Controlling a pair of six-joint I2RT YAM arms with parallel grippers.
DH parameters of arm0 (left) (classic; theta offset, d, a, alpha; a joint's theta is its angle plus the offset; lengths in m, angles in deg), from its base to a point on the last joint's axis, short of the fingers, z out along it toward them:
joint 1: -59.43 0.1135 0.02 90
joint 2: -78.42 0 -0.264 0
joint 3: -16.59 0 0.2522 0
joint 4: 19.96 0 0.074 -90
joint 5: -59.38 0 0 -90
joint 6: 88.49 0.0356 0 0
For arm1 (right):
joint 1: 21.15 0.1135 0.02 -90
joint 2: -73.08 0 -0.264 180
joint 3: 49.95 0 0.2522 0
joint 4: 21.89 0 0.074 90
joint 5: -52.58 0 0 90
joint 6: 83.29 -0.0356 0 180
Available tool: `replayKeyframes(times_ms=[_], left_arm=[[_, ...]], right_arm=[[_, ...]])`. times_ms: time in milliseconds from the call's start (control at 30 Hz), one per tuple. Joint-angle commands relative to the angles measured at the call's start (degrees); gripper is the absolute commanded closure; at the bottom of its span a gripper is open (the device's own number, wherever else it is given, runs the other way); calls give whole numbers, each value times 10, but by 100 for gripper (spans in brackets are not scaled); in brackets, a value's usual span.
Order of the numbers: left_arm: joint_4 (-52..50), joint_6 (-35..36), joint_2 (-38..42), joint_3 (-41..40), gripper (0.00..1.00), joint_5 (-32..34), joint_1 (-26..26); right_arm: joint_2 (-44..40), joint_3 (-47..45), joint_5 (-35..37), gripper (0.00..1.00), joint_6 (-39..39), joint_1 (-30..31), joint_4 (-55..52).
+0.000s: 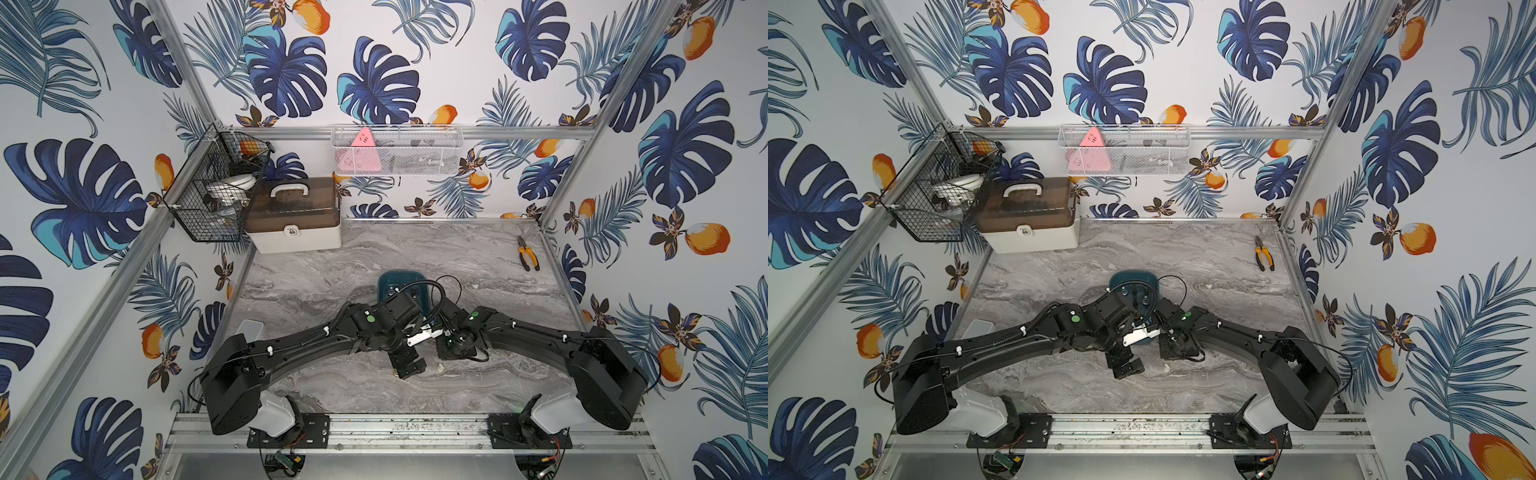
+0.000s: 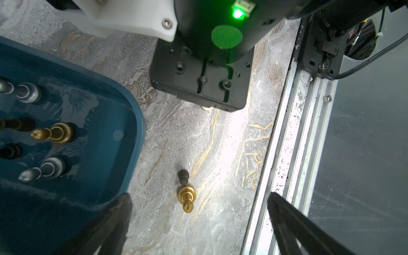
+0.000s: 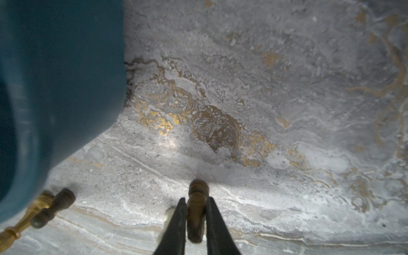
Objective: Put the chess pieces into the storage box
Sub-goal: Pick up the chess piece at the center of the board.
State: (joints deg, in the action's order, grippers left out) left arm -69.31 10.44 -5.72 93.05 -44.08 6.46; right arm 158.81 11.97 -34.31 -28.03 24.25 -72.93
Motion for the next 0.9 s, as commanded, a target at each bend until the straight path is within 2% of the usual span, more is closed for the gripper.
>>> replayKeyframes(times_ms=[0, 400, 467, 667, 867], left_arm=[[-2, 9, 0, 5, 1, 3, -1], [26, -18, 33, -6, 1, 32, 10], [33, -31, 40, -4, 1, 30, 30], [58, -82, 51, 3, 1, -19, 136], [72, -115, 62, 1, 1, -2, 213]], right_arm=[[-2, 0, 9, 82, -2, 1, 6], [-31, 37, 35, 88, 4, 1, -28], [-35, 56, 46, 88, 10, 1, -42], [-30, 126, 73, 88, 45, 1, -61], [23, 213, 79, 88, 91, 0, -31]])
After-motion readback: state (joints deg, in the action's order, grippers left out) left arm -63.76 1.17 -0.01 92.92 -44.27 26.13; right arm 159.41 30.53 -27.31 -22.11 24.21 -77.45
